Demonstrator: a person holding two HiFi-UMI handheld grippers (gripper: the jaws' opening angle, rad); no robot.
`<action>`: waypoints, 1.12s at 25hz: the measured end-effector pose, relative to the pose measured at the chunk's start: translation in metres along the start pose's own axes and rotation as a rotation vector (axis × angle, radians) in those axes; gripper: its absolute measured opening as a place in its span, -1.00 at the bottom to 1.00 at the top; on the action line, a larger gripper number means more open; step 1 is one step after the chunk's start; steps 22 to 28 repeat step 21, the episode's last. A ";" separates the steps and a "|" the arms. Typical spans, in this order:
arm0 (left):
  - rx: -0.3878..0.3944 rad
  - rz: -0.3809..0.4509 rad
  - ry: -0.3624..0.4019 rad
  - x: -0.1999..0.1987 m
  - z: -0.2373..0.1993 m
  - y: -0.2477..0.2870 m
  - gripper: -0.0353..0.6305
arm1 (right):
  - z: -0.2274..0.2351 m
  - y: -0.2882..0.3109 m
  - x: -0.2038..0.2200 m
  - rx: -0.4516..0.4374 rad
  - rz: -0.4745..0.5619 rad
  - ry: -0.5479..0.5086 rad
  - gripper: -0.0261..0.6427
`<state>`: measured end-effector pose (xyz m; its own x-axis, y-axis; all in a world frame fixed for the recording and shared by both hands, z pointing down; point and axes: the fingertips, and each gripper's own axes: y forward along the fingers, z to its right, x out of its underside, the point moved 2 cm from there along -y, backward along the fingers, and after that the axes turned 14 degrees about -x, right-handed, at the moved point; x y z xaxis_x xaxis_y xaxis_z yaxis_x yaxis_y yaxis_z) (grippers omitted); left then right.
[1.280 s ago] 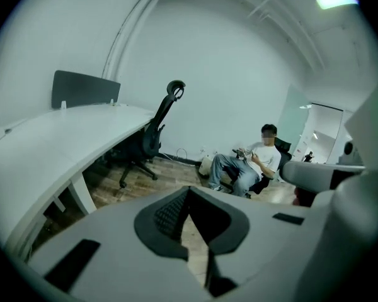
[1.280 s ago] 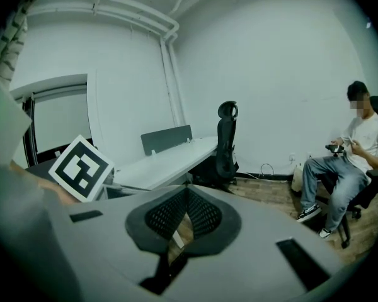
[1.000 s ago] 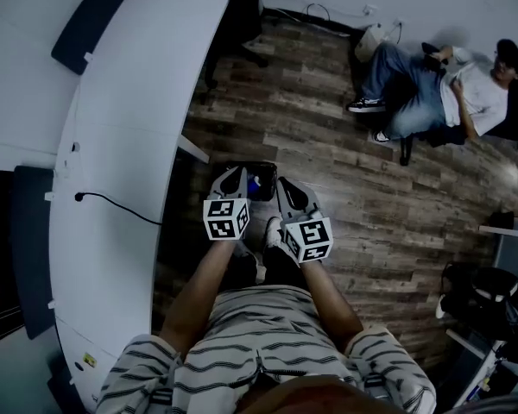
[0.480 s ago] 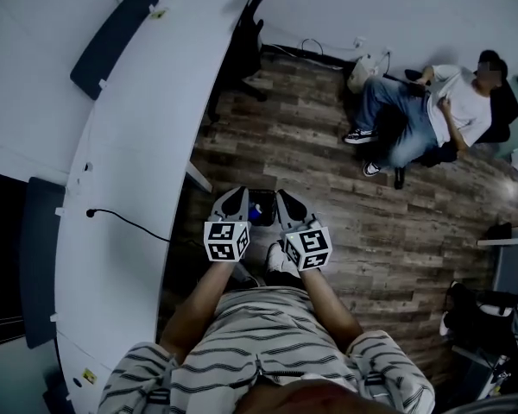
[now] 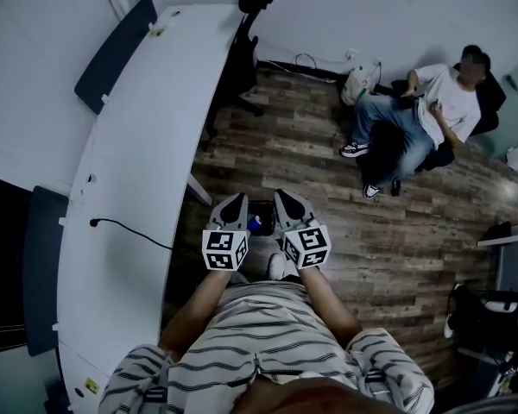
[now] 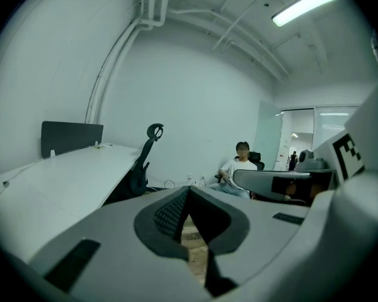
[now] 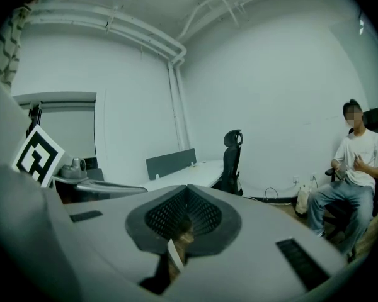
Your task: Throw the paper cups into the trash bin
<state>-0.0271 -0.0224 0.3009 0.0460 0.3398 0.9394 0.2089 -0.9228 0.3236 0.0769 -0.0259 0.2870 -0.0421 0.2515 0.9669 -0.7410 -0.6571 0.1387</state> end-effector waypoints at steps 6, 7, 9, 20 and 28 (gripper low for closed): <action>0.012 0.016 0.009 -0.004 0.001 0.003 -0.82 | 0.007 0.002 -0.004 0.013 0.014 -0.010 -0.90; 0.013 0.020 0.012 -0.006 0.001 0.003 -0.82 | 0.008 0.002 -0.005 0.016 0.018 -0.007 -0.90; 0.013 0.033 0.012 -0.012 0.002 0.002 -0.82 | 0.011 0.000 -0.009 0.019 0.029 -0.003 -0.90; 0.021 0.089 0.031 -0.034 -0.001 0.000 -0.82 | 0.012 0.007 -0.028 0.020 0.073 -0.029 -0.90; 0.021 0.095 0.034 -0.036 -0.002 0.001 -0.82 | 0.012 0.009 -0.030 0.019 0.077 -0.032 -0.90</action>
